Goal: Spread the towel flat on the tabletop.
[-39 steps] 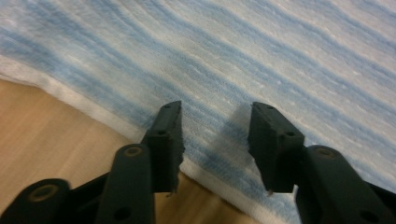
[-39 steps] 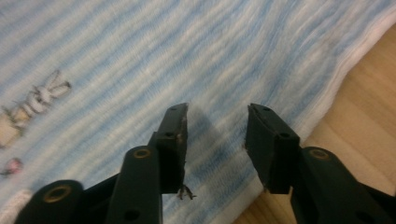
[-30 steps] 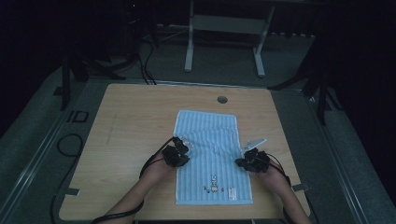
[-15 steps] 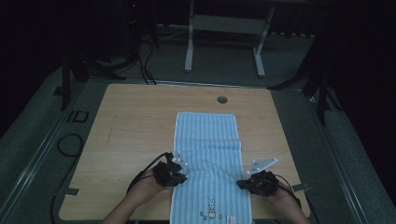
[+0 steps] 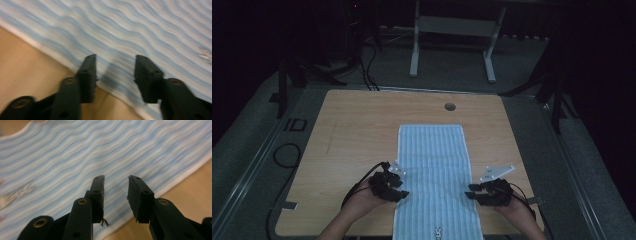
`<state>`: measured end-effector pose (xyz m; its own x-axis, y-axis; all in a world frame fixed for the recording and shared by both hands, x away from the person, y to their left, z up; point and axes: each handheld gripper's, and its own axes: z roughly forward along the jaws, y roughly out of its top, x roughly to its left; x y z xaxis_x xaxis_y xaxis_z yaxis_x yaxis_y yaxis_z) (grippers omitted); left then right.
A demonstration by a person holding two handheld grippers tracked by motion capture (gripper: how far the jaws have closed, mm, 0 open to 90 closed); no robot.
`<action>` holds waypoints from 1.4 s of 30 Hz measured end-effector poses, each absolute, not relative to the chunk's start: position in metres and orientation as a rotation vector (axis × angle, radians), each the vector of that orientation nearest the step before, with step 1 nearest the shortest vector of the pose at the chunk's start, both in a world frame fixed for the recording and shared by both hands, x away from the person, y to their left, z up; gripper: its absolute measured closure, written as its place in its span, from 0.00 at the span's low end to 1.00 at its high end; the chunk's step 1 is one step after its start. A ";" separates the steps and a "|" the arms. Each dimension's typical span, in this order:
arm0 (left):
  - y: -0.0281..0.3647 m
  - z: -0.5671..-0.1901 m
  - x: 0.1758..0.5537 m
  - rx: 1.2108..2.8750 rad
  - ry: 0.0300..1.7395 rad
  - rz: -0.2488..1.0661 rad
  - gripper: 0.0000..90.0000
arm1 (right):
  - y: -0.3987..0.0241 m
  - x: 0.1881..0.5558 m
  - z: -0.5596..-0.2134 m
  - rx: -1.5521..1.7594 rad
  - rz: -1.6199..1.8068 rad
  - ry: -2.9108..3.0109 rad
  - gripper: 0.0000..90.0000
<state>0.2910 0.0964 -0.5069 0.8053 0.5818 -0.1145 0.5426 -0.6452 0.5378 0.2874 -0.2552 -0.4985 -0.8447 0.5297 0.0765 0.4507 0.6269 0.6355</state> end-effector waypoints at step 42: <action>0.065 -0.534 0.392 2.446 0.926 0.158 0.44 | -0.236 0.428 -0.537 0.973 0.783 2.668 0.41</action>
